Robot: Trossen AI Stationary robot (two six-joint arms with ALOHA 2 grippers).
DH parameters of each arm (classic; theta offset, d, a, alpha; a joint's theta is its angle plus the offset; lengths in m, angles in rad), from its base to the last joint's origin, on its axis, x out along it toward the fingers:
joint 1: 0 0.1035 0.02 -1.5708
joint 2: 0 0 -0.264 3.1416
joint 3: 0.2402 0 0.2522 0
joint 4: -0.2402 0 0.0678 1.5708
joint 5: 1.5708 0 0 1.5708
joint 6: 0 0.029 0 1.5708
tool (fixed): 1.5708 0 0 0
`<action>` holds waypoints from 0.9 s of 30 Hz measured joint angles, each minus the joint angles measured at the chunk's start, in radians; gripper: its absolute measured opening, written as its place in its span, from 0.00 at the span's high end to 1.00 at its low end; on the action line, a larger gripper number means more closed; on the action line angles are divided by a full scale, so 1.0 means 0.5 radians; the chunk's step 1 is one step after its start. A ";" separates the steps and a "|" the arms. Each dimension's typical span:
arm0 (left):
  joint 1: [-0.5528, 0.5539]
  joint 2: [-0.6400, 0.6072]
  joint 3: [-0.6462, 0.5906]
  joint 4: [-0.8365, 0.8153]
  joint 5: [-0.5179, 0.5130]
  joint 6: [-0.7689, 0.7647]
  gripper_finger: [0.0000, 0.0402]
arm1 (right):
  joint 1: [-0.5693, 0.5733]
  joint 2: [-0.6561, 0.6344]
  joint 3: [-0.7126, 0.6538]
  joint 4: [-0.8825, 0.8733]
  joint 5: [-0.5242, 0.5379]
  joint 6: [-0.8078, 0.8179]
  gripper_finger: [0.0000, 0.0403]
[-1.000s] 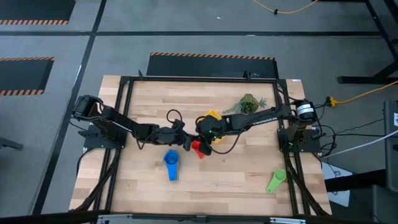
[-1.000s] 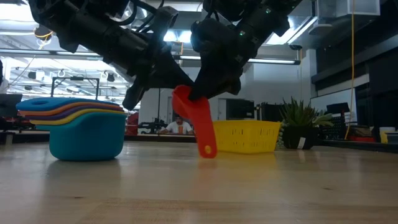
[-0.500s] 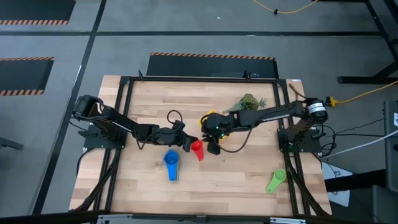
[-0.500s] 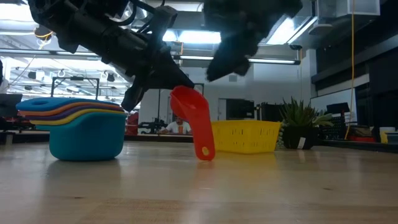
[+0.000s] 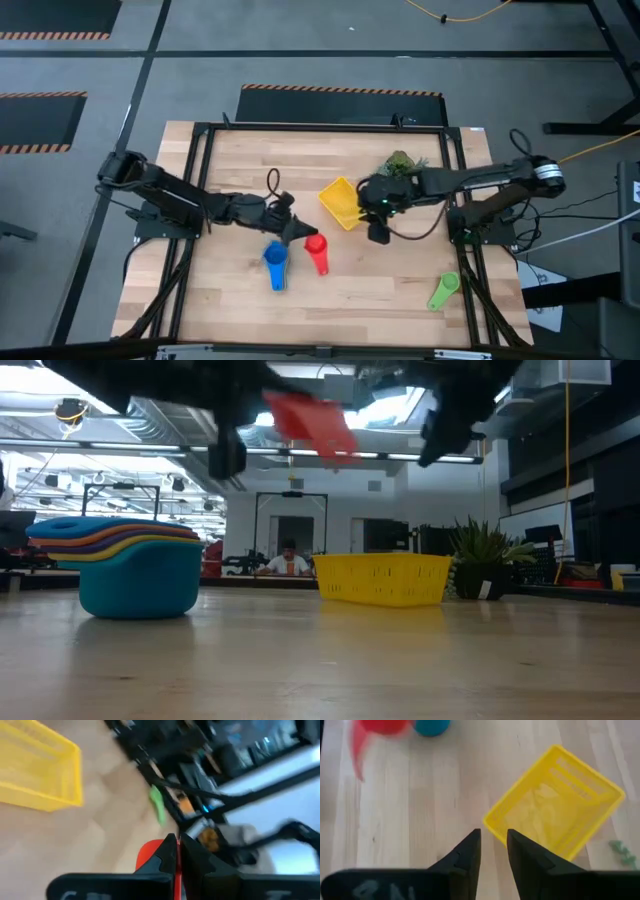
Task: Nest measuring cups in basket
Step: Stack the red measuring cup on top of the blue measuring cup
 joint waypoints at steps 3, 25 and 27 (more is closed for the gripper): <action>0.000 -0.121 0.003 -0.011 0.167 -0.002 0.99 | 0.000 -0.124 -0.130 0.005 0.000 0.070 0.75; -0.036 -0.590 -0.001 -1.266 0.470 -0.053 0.99 | 0.000 -0.288 -0.422 0.077 -0.002 0.201 0.75; -0.036 -0.582 -0.001 -1.318 0.467 -0.053 0.99 | 0.000 -0.288 -0.423 0.076 -0.002 0.200 0.75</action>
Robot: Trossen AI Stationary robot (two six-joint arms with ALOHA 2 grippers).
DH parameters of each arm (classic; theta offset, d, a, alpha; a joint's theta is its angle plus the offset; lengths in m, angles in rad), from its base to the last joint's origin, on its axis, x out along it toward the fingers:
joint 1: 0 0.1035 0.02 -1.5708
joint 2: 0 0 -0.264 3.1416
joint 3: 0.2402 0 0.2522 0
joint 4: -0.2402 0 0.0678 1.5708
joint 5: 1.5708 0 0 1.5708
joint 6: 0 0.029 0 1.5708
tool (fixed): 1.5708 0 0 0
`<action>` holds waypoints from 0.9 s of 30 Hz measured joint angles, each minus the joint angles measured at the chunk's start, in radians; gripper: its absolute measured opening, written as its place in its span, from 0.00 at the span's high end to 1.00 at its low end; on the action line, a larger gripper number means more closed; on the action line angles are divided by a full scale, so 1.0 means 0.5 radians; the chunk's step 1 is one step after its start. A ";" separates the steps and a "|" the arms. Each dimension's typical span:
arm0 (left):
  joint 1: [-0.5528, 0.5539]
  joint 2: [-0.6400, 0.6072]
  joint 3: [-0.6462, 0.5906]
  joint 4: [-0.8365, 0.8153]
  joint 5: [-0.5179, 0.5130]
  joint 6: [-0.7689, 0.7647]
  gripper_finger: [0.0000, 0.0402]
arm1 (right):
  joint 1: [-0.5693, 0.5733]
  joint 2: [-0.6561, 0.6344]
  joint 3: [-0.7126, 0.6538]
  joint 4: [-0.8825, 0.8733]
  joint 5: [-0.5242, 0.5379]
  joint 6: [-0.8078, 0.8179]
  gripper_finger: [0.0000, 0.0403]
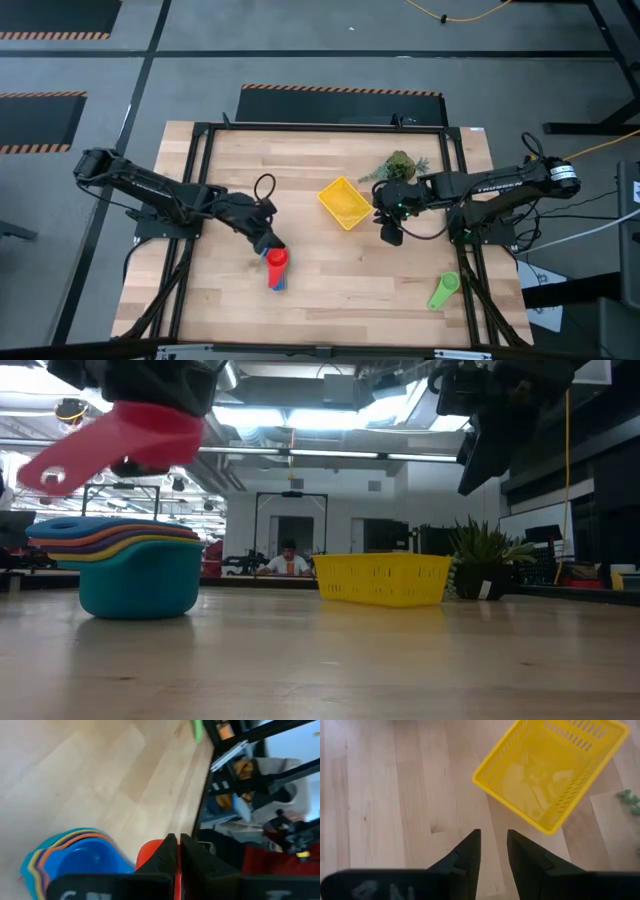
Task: Nest measuring cups in basket
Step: Stack the red measuring cup on top of the blue measuring cup
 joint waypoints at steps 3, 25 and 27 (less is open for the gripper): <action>0.000 0.005 0.000 -0.057 -0.044 0.000 0.98 | 0.000 0.000 0.000 0.001 0.000 -0.002 0.75; 0.001 0.005 0.001 -0.095 -0.221 -0.039 0.92 | 0.000 0.001 0.000 0.008 -0.001 -0.003 0.75; 0.001 0.005 0.001 -0.095 -0.232 -0.037 0.91 | 0.000 0.001 0.000 0.008 -0.001 -0.003 0.75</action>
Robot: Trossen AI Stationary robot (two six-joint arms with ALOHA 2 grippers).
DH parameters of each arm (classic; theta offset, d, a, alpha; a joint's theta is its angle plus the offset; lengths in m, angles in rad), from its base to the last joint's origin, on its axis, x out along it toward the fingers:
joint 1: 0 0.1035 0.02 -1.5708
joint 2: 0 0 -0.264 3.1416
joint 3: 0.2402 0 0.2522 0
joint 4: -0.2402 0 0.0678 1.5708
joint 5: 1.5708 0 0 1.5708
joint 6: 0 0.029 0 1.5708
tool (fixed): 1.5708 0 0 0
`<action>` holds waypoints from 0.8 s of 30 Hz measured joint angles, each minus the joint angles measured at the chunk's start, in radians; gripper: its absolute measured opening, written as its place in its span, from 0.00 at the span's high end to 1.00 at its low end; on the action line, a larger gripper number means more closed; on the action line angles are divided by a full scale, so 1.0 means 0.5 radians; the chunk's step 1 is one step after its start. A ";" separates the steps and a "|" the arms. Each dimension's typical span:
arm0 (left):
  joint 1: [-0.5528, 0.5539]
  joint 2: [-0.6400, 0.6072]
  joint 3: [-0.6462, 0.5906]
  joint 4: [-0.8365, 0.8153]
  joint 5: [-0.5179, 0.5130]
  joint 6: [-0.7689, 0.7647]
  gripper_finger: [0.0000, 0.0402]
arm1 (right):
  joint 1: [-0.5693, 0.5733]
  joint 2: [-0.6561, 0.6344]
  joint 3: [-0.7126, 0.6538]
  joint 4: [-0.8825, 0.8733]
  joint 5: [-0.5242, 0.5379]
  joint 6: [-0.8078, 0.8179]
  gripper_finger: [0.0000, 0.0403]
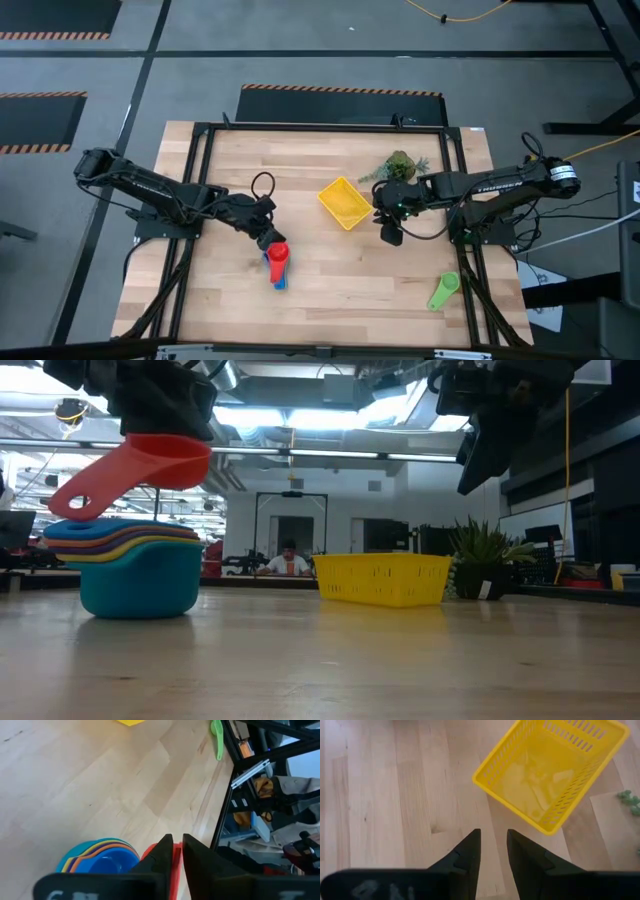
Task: Nest measuring cups in basket
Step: Stack the red measuring cup on top of the blue measuring cup, then stack the green measuring cup on top of the red measuring cup
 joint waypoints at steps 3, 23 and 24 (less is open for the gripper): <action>0.000 0.000 0.000 -0.030 -0.007 0.000 0.88 | 0.000 0.000 0.000 0.000 0.000 0.000 0.75; 0.000 0.000 0.000 -0.209 -0.111 0.004 0.78 | 0.000 0.001 0.000 0.000 0.000 0.000 0.75; 0.000 0.000 0.000 -0.209 -0.147 0.004 0.78 | 0.000 0.001 0.000 0.000 0.000 0.000 0.75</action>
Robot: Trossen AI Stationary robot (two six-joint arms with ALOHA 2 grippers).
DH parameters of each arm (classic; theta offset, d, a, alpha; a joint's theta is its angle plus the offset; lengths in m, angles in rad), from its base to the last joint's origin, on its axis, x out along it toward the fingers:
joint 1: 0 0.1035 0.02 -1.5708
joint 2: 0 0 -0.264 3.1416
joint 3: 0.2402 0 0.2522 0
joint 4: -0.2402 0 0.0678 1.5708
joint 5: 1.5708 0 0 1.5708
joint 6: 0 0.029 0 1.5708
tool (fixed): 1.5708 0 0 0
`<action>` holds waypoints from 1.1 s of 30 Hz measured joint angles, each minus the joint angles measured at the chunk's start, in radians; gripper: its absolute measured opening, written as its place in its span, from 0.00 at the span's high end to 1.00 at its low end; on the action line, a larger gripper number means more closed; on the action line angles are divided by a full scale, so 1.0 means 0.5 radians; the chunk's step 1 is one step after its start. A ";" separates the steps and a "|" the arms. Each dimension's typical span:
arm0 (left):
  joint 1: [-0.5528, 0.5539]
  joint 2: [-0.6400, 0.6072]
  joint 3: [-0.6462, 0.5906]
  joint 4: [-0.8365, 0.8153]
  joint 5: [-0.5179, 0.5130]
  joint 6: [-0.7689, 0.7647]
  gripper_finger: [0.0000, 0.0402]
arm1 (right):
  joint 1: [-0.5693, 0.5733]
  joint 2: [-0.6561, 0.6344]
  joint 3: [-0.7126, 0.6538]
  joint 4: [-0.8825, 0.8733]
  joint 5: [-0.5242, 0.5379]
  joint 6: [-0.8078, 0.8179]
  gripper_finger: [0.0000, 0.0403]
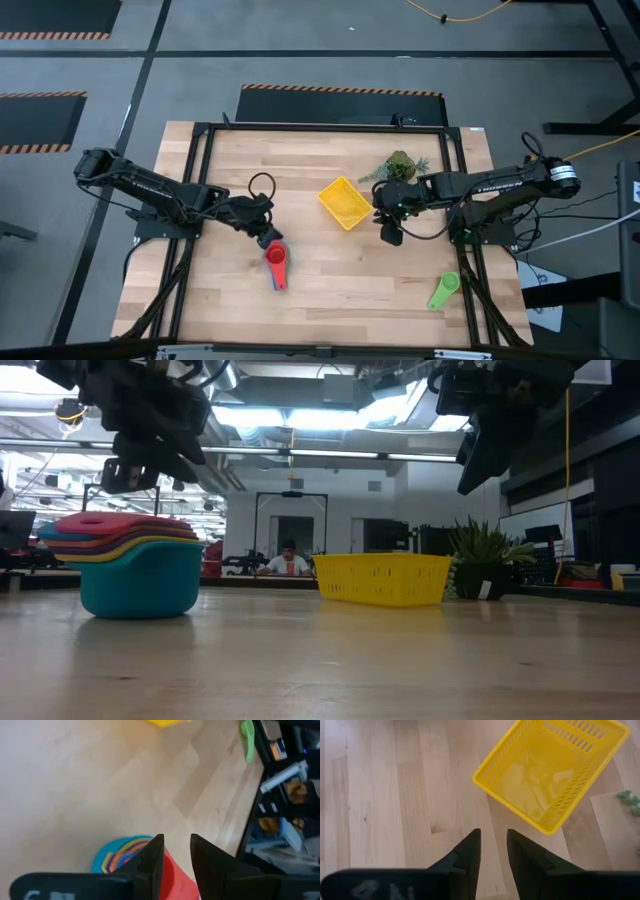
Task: Nest measuring cups in basket
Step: Stack the green measuring cup on top of the red measuring cup
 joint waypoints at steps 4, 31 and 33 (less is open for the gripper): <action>0.000 0.000 0.000 0.003 -0.172 0.048 0.78 | 0.000 0.000 -0.001 0.000 0.000 0.000 0.75; 0.000 0.000 0.000 0.009 -0.348 0.227 0.78 | 0.691 -0.235 0.002 -0.038 -0.508 0.810 0.75; 0.000 0.000 0.000 0.009 -0.347 0.227 0.78 | 0.752 -0.235 0.002 -0.043 -0.506 0.857 0.75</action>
